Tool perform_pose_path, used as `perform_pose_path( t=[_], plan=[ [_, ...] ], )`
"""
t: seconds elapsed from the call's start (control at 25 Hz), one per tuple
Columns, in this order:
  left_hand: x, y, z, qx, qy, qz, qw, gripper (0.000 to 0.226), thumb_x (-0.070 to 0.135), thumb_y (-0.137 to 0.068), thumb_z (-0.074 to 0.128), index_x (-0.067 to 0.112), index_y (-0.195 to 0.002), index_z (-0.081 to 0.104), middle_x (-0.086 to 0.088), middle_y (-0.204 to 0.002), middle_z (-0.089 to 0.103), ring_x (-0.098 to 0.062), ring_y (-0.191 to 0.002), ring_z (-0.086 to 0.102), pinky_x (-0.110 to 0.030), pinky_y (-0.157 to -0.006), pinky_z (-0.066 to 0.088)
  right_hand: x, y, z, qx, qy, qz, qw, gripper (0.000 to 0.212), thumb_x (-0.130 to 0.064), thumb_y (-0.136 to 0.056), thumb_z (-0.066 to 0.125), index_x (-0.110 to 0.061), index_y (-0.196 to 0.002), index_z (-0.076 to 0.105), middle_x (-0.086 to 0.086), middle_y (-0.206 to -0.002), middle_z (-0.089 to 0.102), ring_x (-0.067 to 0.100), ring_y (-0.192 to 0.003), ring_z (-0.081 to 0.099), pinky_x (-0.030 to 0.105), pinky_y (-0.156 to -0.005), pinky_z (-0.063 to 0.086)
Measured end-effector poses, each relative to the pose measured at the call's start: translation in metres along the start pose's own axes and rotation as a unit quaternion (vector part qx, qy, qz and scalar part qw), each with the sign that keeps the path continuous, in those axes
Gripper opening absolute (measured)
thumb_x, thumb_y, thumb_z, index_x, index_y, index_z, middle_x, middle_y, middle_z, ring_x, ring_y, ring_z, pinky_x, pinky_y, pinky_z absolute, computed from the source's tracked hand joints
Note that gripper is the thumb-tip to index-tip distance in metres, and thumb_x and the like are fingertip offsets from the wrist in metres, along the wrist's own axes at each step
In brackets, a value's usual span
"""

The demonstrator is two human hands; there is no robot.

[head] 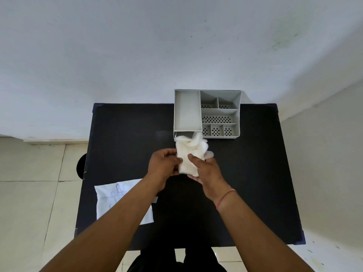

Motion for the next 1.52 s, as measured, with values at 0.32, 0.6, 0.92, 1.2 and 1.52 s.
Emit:
perform_pose_path(
  t=[0.32,0.6,0.92,1.2,1.52],
  plan=[
    [0.013,-0.026,0.011,0.088,-0.356,0.211,0.906,0.047,0.009,-0.086,0.079,0.02,-0.129,0.065,0.002,-0.095,0.075,-0.016,-0.084,0.071,-0.029,-0.078,0.057,-0.027,-0.038,-0.007,0.091,0.48,-0.248,0.837,0.043,-0.003,-0.092,0.055,-0.011,-0.133,0.067,0.013,-0.119,0.073,0.031,-0.109,0.068,0.038,-0.097,0.055],
    [0.006,-0.027,0.023,0.104,-0.522,0.292,0.795,0.031,0.022,-0.096,0.07,0.015,-0.127,0.069,-0.012,-0.12,0.061,-0.031,-0.103,0.07,-0.043,-0.078,0.06,-0.021,-0.042,0.001,0.136,0.591,-0.297,0.738,0.038,-0.026,-0.09,0.067,-0.014,-0.126,0.062,0.011,-0.122,0.054,0.03,-0.114,0.054,0.041,-0.082,0.056],
    [0.006,-0.031,0.013,0.072,-0.642,0.424,0.634,0.063,0.021,-0.089,0.066,0.007,-0.15,0.058,-0.014,-0.155,0.058,-0.038,-0.146,0.048,-0.056,-0.111,0.046,-0.011,-0.033,-0.002,0.051,0.695,-0.381,0.607,0.07,-0.045,-0.099,0.049,-0.011,-0.159,0.038,0.011,-0.166,0.038,0.03,-0.158,0.025,0.056,-0.125,0.023],
    [0.007,-0.037,0.024,0.028,-0.731,0.338,0.592,0.066,0.045,-0.093,0.063,0.013,-0.151,0.057,-0.009,-0.164,0.05,-0.036,-0.159,0.028,-0.06,-0.123,0.028,-0.008,-0.051,0.009,-0.006,0.751,-0.296,0.59,0.072,-0.048,-0.098,0.049,-0.015,-0.161,0.036,0.007,-0.173,0.026,0.03,-0.163,-0.002,0.066,-0.126,0.003],
    [0.009,-0.034,0.016,0.042,-0.65,0.415,0.635,0.047,0.022,-0.095,0.065,0.013,-0.141,0.068,-0.012,-0.155,0.062,-0.036,-0.152,0.046,-0.058,-0.119,0.039,0.009,-0.031,-0.043,0.154,0.169,-0.061,0.972,0.024,-0.009,-0.098,0.062,-0.025,-0.111,0.073,0.001,-0.118,0.074,0.017,-0.105,0.07,0.041,-0.099,0.059]
  ],
)
Point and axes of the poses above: each hand's wrist, its own y-axis away from the middle knuckle, its own z-axis out of the palm, x = y × z, the point moved 3 cm from there along -y, towards the middle knuckle
